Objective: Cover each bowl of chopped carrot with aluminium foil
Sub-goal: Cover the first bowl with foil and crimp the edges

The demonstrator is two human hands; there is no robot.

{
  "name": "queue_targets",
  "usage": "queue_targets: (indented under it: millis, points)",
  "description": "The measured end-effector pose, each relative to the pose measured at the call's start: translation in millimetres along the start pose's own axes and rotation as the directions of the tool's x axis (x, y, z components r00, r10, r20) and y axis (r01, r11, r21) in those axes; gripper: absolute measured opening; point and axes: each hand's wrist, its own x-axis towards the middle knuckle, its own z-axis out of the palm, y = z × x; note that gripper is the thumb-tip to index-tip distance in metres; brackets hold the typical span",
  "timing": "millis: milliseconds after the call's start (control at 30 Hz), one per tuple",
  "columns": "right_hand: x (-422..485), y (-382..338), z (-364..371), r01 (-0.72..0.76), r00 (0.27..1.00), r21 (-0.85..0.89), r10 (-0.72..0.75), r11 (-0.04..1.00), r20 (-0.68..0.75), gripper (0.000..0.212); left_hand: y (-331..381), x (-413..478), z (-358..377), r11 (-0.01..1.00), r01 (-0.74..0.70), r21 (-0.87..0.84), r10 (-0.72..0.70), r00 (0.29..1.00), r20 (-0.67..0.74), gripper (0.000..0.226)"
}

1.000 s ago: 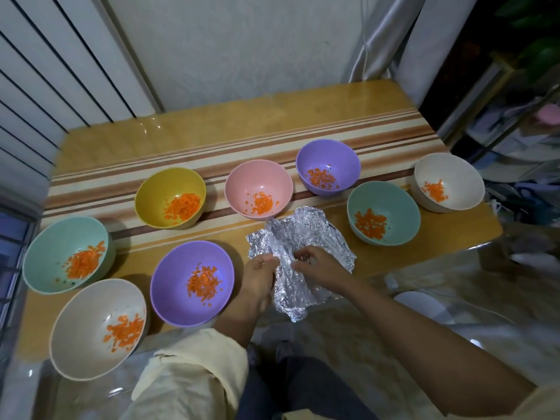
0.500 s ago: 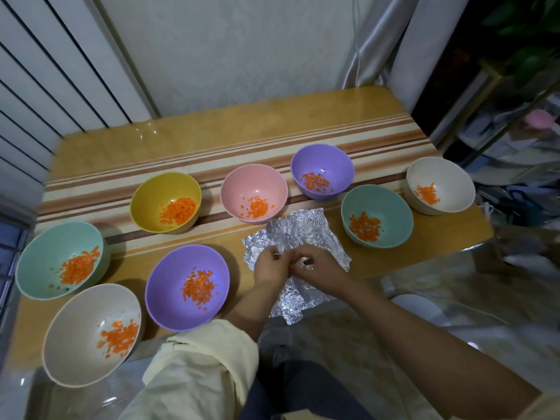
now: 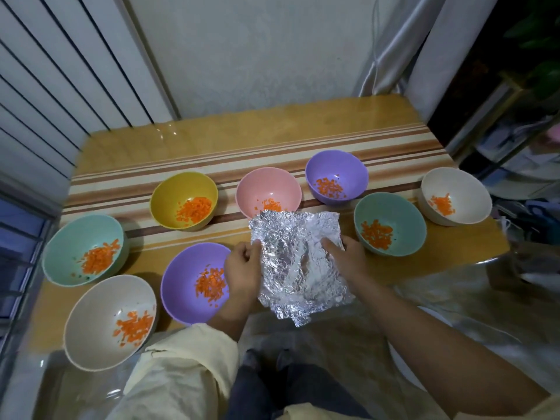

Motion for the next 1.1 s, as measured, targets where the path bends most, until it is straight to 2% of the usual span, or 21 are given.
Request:
queue_targets:
  millis: [67,133,233,300,367,433,467,533,567,600,733,833,933,1000,1100]
  points:
    - [-4.1,-4.4,10.1,0.094,0.995,-0.01,-0.094,0.995,0.021,0.039,-2.6,-0.6,-16.8,0.992,-0.05,0.113,0.059,0.996,-0.072,0.04]
    - [-11.1,-13.1,25.1,0.218,0.975,-0.068,-0.215,0.974,0.049,0.019,-5.3,-3.8,-35.3,0.981,-0.019,0.193,0.046,0.99,-0.135,0.045]
    - [-24.3,-26.9,52.6,0.321,0.938,-0.072,-0.307,0.944,0.162,0.02,-15.0,-10.4,-64.9,0.977,0.007,0.215,0.04,0.976,-0.214,0.053]
    - [-31.1,-33.4,73.2,0.35,0.915,-0.061,-0.328,0.935,0.234,0.018,-28.2,-14.7,-90.9,0.966,0.073,0.247,0.011,0.947,-0.322,0.056]
    - [-38.1,-39.0,93.5,0.339,0.908,-0.025,-0.321,0.94,0.269,0.02,-42.4,-19.7,-121.4,0.95,0.118,0.287,0.024,0.894,-0.447,0.052]
    - [-46.8,-44.7,113.7,0.325,0.898,-0.007,-0.306,0.946,0.316,0.027,-55.1,-24.3,-153.6,0.928,0.176,0.328,0.048,0.818,-0.574,0.031]
    - [-52.5,-47.4,123.3,0.314,0.893,-0.019,-0.289,0.949,0.344,0.032,-61.4,-26.6,-169.2,0.904,0.268,0.333,0.007,0.769,-0.639,0.024]
    - [-63.2,-50.1,143.3,0.298,0.879,-0.01,-0.27,0.955,0.392,0.031,-75.1,-30.9,-196.7,0.85,0.468,0.24,-0.16,0.665,-0.73,0.04]
    - [-68.6,-51.5,152.6,0.295,0.875,-0.006,-0.267,0.956,0.405,0.033,-77.6,-35.1,-208.2,0.842,0.52,0.148,-0.259,0.628,-0.734,0.05]
    - [-72.8,-52.0,161.9,0.301,0.872,-0.016,-0.269,0.953,0.408,0.039,-86.0,-37.1,-218.2,0.844,0.533,0.064,-0.339,0.621,-0.706,0.057]
    - [-87.8,-57.0,196.2,0.296,0.873,-0.096,-0.228,0.95,0.432,0.043,-138.5,-26.0,-245.6,0.814,0.562,-0.146,-0.564,0.704,-0.432,0.07]
    - [-94.3,-65.4,225.6,0.257,0.862,-0.093,-0.184,0.962,0.473,0.031,-150.1,-11.8,-262.3,0.788,0.597,-0.152,-0.607,0.711,-0.355,0.069]
    - [-98.3,-75.7,257.1,0.206,0.861,-0.045,-0.159,0.977,0.482,0.032,-130.4,3.7,-288.4,0.811,0.581,-0.069,-0.559,0.735,-0.384,0.045]
    - [-99.5,-82.3,276.7,0.168,0.864,-0.021,-0.137,0.986,0.485,0.027,-131.4,23.0,-305.4,0.845,0.529,-0.078,-0.522,0.784,-0.337,0.037]
    - [-99.2,-88.5,305.0,0.099,0.873,0.003,-0.089,0.995,0.479,0.02,-140.5,59.2,-328.2,0.871,0.463,-0.164,-0.49,0.84,-0.234,0.04]
